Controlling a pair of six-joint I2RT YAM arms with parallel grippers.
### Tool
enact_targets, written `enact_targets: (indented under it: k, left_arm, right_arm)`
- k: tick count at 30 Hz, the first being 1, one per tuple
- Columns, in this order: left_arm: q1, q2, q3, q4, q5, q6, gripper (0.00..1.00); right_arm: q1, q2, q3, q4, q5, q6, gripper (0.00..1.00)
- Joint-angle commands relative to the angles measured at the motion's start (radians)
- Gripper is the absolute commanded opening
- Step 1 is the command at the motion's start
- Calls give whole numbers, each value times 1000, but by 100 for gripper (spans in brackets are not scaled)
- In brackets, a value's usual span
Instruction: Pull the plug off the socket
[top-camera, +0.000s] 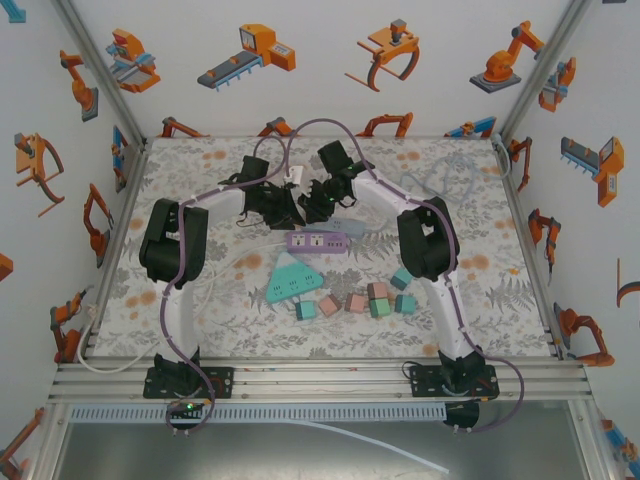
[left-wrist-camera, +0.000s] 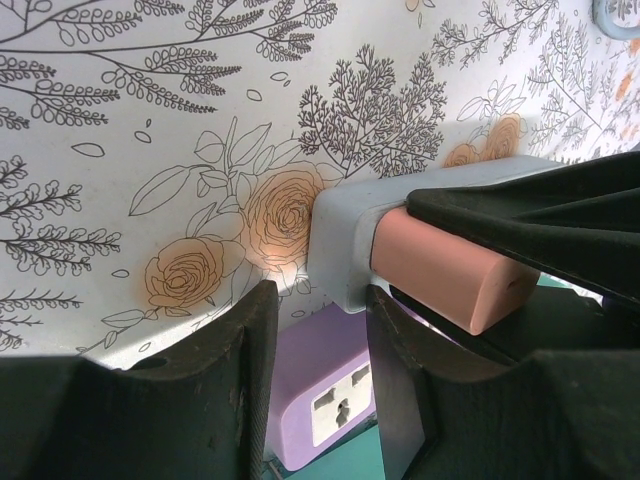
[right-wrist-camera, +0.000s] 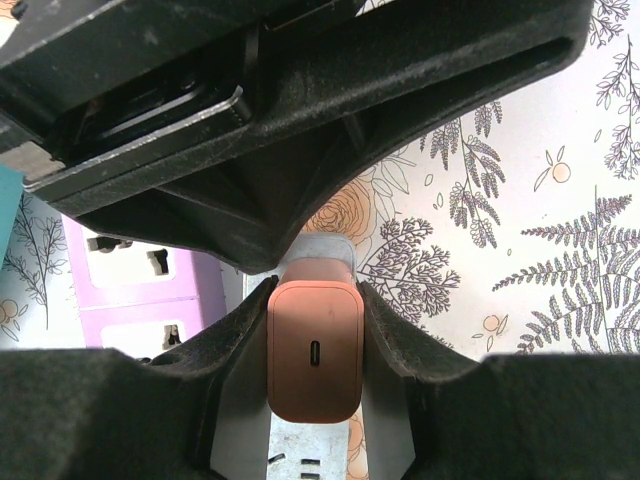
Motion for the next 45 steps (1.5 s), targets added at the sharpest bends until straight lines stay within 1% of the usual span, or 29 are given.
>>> enact_targets:
  k: [1, 6, 10, 12, 18, 22, 23, 26, 28, 31, 33, 35, 39, 43, 45]
  left_arm:
    - [4, 99, -49, -134, -171, 25, 40]
    - [5, 113, -30, -154, -179, 33, 40]
    - [6, 115, -25, -168, -193, 50, 40]
    - [6, 116, -21, -177, -201, 51, 40]
    - [6, 121, -12, -180, -199, 48, 40]
    - [7, 121, -12, -183, -202, 45, 40]
    - [6, 121, -13, -183, -202, 45, 40]
    - [5, 119, -15, -183, -208, 48, 40]
    - [7, 120, -14, -183, -210, 48, 40]
    - [9, 121, -11, -183, -215, 36, 40]
    - [8, 122, -9, -183, -215, 26, 40]
    - [9, 123, -5, -186, -214, 25, 40]
    - [10, 137, 13, -193, -212, 16, 40]
    - [15, 146, 36, -195, -194, -1, 40]
    - [14, 147, 48, -190, -190, -2, 39]
  right_arm:
    - [-3, -51, 49, 38, -114, 26, 15]
    - [-17, -71, 42, 90, -174, 88, 14]
    - [-19, -69, 52, 86, -150, 84, 13]
    - [-16, -66, 56, 63, -128, 50, 12]
    - [15, -96, 4, 55, -23, -44, 10]
    - [36, -105, -21, 48, 122, -125, 10]
    - [36, -105, -22, 47, 136, -128, 10]
    - [37, -114, -9, 23, 110, -114, 10]
    - [37, -109, 29, 7, 95, -63, 10]
    - [38, -69, 105, -74, 137, -57, 9]
    - [36, -49, 123, -99, 173, -61, 9]
    - [36, -38, 140, -125, 165, -48, 9]
    - [36, -34, 175, -129, 109, 11, 9]
    - [35, -12, 184, -137, 140, -7, 8]
    - [34, -11, 189, -150, 124, -7, 8]
